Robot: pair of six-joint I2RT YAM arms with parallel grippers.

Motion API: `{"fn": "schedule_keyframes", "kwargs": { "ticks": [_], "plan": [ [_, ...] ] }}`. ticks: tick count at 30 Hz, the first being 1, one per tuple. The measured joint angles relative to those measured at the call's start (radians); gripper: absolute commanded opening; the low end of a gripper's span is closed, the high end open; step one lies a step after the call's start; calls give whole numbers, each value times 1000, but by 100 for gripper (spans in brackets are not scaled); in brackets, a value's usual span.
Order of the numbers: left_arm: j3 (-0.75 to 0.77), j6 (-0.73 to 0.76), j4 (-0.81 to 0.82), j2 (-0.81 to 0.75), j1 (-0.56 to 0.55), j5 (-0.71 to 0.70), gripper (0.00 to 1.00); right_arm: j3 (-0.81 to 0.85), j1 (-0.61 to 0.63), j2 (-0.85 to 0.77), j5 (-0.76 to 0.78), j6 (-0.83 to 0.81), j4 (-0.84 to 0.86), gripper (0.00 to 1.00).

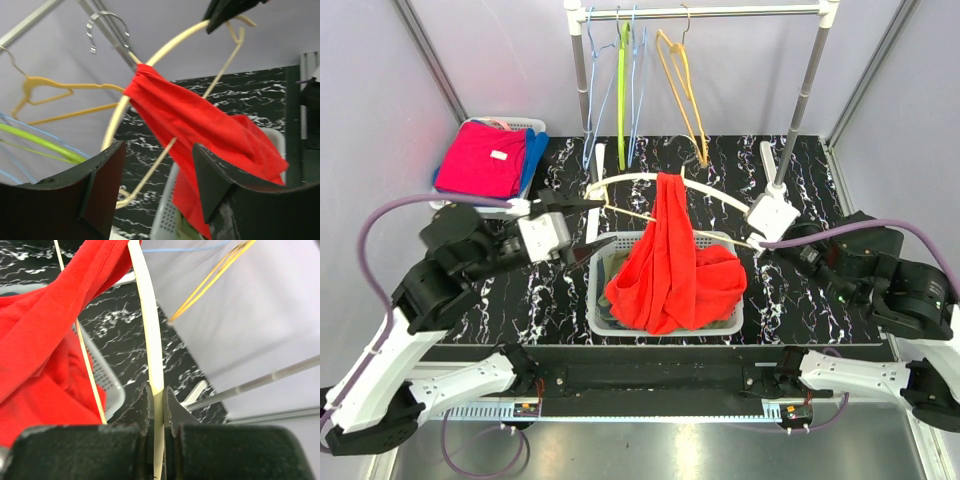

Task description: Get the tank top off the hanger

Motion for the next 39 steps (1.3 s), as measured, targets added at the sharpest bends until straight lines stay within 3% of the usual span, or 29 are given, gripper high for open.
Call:
{"fn": "schedule_keyframes", "kwargs": {
  "ticks": [5, 7, 12, 26, 30, 34, 39],
  "plan": [
    [-10, -55, -22, 56, 0, 29, 57, -18, 0, 14, 15, -117, 107, 0],
    [-34, -78, -8, 65, 0, 35, 63, -15, 0, 23, 11, -130, 123, 0],
    [-109, -152, 77, 83, 0, 34, 62, 2, 0, 34, -8, -130, 126, 0],
    [-124, -318, 283, 134, 0, -10, 58, 11, 0, 18, -55, -96, 124, 0],
    [-130, -341, 311, 151, 0, -9, 47, 11, 0, 18, -67, -89, 124, 0],
    [-142, -356, 327, 161, 0, -9, 19, 10, 0, 18, -71, -84, 123, 0],
    [-147, -365, 341, 162, 0, -8, 0, 5, 0, 13, -72, -80, 123, 0]
  ]
}}
